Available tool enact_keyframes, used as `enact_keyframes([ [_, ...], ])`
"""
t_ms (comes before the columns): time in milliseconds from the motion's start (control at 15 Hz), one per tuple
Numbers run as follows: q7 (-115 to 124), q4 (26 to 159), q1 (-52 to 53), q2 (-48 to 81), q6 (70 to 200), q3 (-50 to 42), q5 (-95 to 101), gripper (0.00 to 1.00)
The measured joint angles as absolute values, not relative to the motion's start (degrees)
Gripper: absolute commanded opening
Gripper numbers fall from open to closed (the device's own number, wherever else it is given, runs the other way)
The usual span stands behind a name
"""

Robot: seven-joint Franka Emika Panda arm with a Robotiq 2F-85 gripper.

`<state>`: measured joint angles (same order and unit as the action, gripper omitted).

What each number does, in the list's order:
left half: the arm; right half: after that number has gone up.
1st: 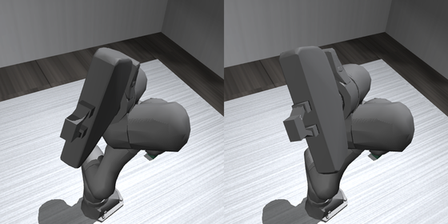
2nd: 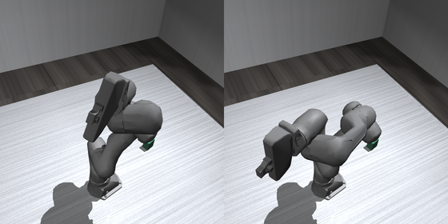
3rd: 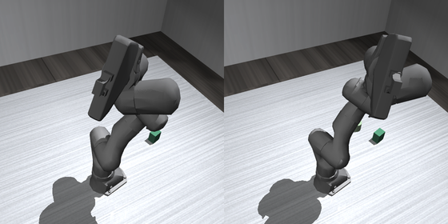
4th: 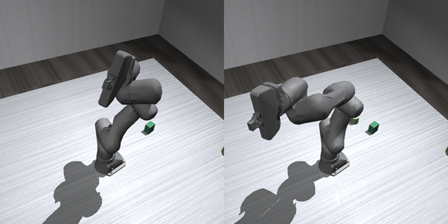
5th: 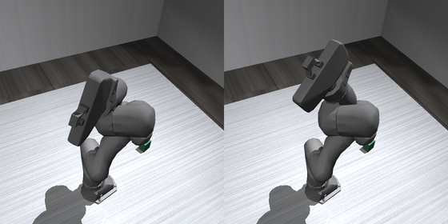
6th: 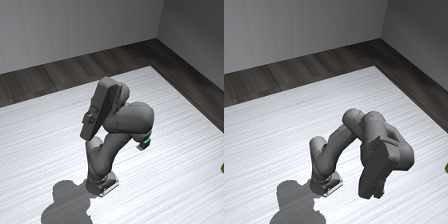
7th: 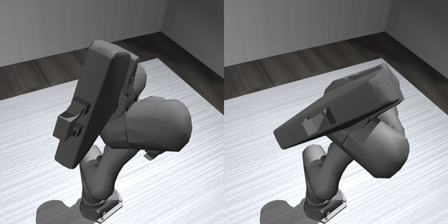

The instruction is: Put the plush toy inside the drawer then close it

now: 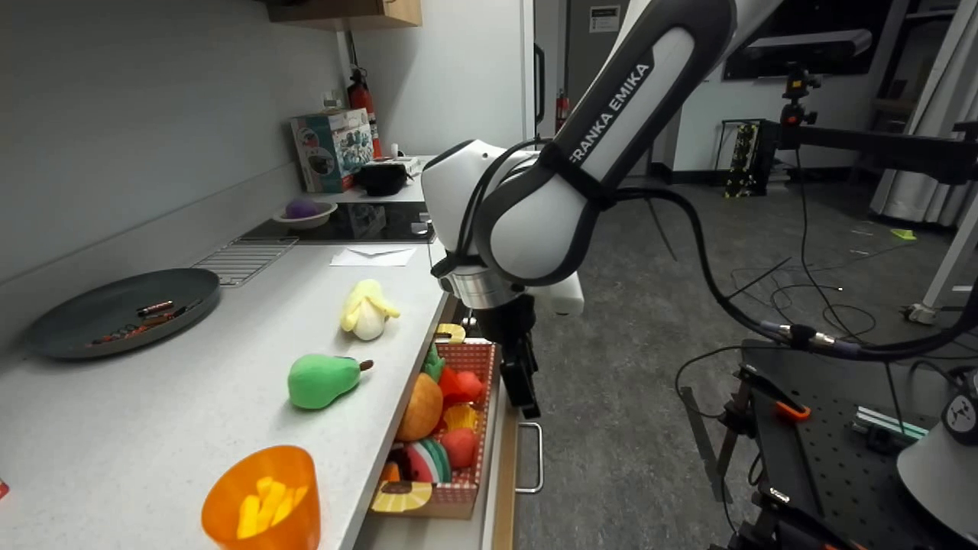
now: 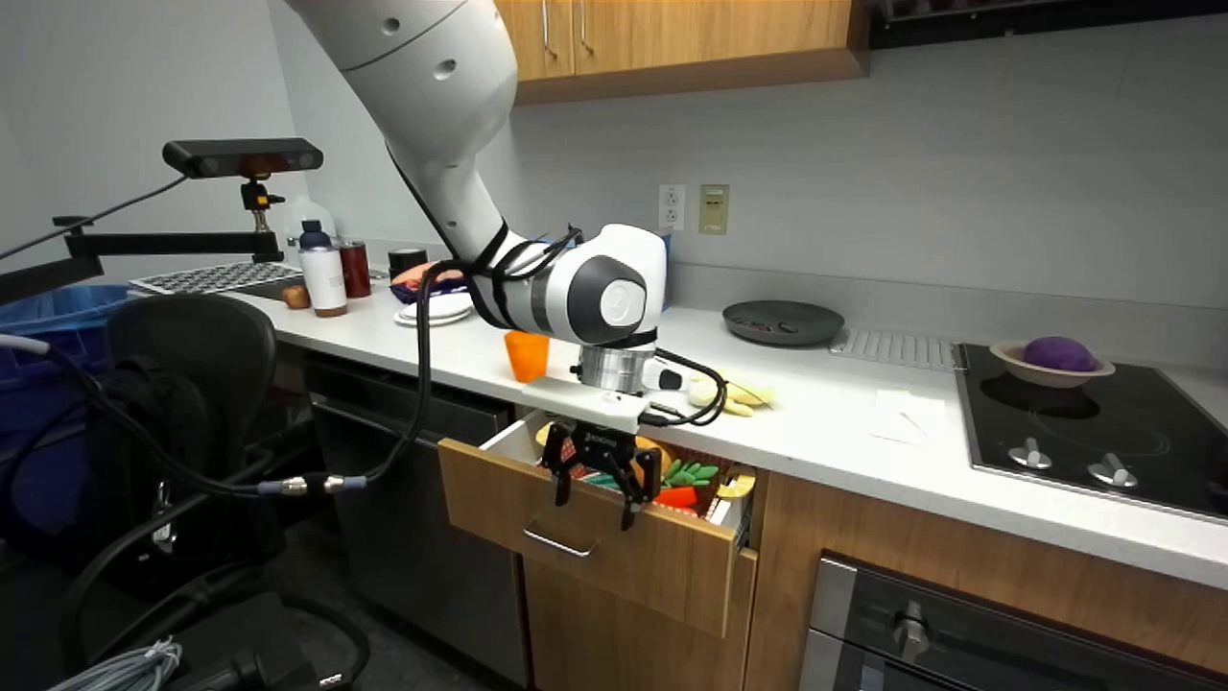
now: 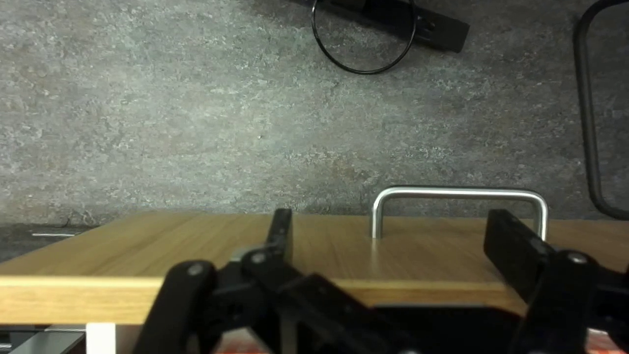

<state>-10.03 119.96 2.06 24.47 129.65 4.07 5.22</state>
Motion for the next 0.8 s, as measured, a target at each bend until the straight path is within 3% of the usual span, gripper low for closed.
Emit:
enact_keyframes([
  [800, -9.6, 104.1, 3.5, 35.8, 132.7, 4.9, 5.3, 1.0],
])
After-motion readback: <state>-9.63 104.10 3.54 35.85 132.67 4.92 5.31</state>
